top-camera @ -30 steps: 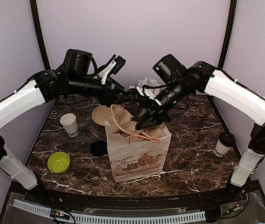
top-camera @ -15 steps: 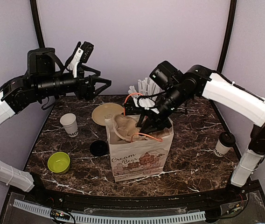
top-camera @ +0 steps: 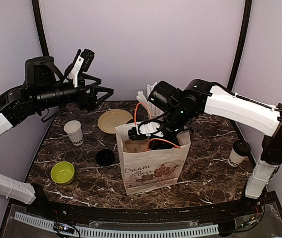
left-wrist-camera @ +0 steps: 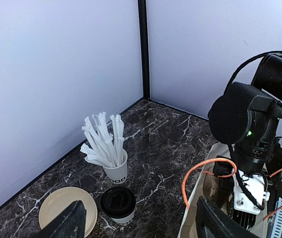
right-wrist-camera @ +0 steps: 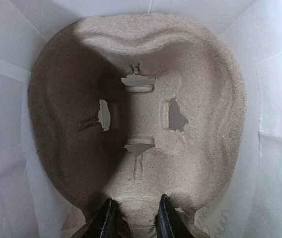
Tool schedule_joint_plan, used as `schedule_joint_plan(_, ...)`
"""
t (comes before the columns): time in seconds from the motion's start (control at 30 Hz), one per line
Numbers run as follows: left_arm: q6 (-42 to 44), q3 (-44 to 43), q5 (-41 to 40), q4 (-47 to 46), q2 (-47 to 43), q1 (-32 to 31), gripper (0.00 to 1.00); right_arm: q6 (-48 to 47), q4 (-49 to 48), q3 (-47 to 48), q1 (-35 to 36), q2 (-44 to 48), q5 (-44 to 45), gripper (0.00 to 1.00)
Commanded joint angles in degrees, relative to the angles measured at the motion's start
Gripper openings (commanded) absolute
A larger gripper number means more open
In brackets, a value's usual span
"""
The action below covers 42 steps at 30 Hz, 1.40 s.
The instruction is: Pack the takeout coffee
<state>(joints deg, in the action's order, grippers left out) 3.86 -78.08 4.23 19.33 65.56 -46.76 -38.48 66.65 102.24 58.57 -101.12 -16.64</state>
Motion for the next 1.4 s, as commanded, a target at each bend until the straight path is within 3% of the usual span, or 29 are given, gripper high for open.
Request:
schedule_joint_plan(0.0, 0.1, 1.2, -1.2, -1.6, -2.3, -0.1, 0.79, 0.6, 2.5, -4.6, 0.5, 2.2, 3.9, 0.24)
schedule_joint_plan(0.4, -0.2, 2.0, -1.8, -2.2, -1.1, -0.1, 0.80, 3.5, 1.3, -18.3, 0.7, 7.1, 5.9, 0.24)
schedule_joint_plan(0.8, -1.2, 2.8, -1.1, -2.7, -0.7, -0.1, 0.80, 5.4, -11.2, -30.6, 0.6, 4.8, 10.1, 0.25)
schedule_joint_plan(1.03, -1.6, 4.1, -1.0, -2.7, -1.3, -0.1, 0.80, 5.3, -10.4, -29.4, 0.7, 6.0, 7.5, 0.46)
schedule_joint_plan(1.2, -1.7, 4.3, 0.3, -2.4, -0.9, -0.1, 0.80, 4.4, -4.0, -24.1, 0.6, 8.1, 5.3, 0.59)
schedule_joint_plan(1.37, -1.8, 3.5, 11.8, -0.1, 2.6, -0.1, 0.81, 3.3, -1.5, -19.0, 0.3, 12.8, 4.4, 0.65)
